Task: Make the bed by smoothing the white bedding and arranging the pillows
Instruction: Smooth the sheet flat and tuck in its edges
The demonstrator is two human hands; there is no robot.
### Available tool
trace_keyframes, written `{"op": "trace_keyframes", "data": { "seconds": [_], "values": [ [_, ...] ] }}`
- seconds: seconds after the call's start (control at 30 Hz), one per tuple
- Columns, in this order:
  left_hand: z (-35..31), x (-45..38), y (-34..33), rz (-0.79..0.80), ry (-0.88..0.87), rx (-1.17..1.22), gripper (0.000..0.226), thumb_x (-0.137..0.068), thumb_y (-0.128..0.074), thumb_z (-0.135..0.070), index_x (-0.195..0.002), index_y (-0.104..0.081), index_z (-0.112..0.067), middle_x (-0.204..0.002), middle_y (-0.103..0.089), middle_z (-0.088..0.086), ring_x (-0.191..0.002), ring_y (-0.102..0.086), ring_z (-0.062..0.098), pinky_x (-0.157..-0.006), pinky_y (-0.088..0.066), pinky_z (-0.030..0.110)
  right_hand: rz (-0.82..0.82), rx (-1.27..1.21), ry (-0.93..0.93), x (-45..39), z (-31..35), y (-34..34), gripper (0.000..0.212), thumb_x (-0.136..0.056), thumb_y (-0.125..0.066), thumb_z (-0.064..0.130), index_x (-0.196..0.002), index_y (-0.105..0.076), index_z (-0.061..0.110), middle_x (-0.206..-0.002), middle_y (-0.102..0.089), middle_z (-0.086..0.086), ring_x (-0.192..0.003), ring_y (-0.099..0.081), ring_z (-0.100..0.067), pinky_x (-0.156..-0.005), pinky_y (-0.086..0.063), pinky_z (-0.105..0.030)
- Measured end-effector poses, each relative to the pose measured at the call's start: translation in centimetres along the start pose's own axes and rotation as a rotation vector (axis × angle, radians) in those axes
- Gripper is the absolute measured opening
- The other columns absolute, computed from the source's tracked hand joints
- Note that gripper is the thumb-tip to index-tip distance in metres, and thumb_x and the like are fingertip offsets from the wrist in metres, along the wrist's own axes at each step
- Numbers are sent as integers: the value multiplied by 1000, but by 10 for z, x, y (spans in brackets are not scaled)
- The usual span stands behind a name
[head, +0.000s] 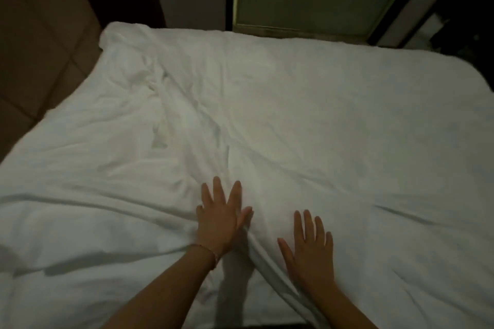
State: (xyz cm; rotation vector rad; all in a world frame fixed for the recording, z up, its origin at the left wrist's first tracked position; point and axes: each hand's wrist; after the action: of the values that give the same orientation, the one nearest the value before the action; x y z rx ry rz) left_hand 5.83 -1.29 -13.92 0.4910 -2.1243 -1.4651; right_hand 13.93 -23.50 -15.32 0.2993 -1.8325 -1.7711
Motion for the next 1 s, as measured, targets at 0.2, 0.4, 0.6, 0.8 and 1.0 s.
{"op": "trace_keyframes", "data": {
  "seconds": [0.2,0.4,0.6,0.8,1.0],
  "values": [
    [-138,106,-53,160,-136,-129,71,-96,-8,-69,-145,-43,-32,-148,-47,19,-134,-41,52,-81,-49,68,54,-15,-59,96,-151,-1,79,-97,-14,67,-149,-42,14,-153,-42,-14,-136,-43,-40,-104,-31,-62],
    [-323,160,-70,185,-301,-134,71,-95,-13,-70,-144,-49,-32,-148,-49,15,-134,-44,47,-80,-50,66,-9,-35,-79,158,-311,43,74,-98,-19,66,-153,-35,20,-161,-28,-8,-146,-29,-32,-110,-22,-60],
    [-479,196,-95,239,-504,-149,68,-97,-15,-69,-141,-50,-30,-144,-53,14,-132,-48,43,-81,-51,64,-34,-77,-248,215,-452,64,72,-97,-27,65,-153,-36,21,-161,-27,-8,-146,-30,-32,-111,-21,-58],
    [-604,197,-138,282,-643,-195,69,-96,-15,-70,-140,-50,-30,-143,-54,13,-131,-49,44,-79,-51,64,-35,-108,-387,253,-578,59,72,-97,-28,65,-152,-38,19,-158,-33,-9,-144,-34,-32,-104,-40,-61],
    [-735,176,-206,306,-692,-187,74,-97,-12,-70,-134,-60,-27,-138,-58,14,-125,-55,44,-77,-52,65,-30,-152,-479,243,-718,55,72,-99,-21,67,-153,-30,21,-156,-37,-9,-135,-46,-35,-95,-51,-56]
  ]
}}
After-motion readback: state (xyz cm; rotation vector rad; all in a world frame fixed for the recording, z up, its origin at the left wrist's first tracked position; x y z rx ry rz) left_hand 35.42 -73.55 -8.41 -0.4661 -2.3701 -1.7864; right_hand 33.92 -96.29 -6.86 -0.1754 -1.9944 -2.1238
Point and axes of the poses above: each hand's wrist, its own x-axis away from the middle knuckle, its own y-axis out of the back of the hand, z = x × y
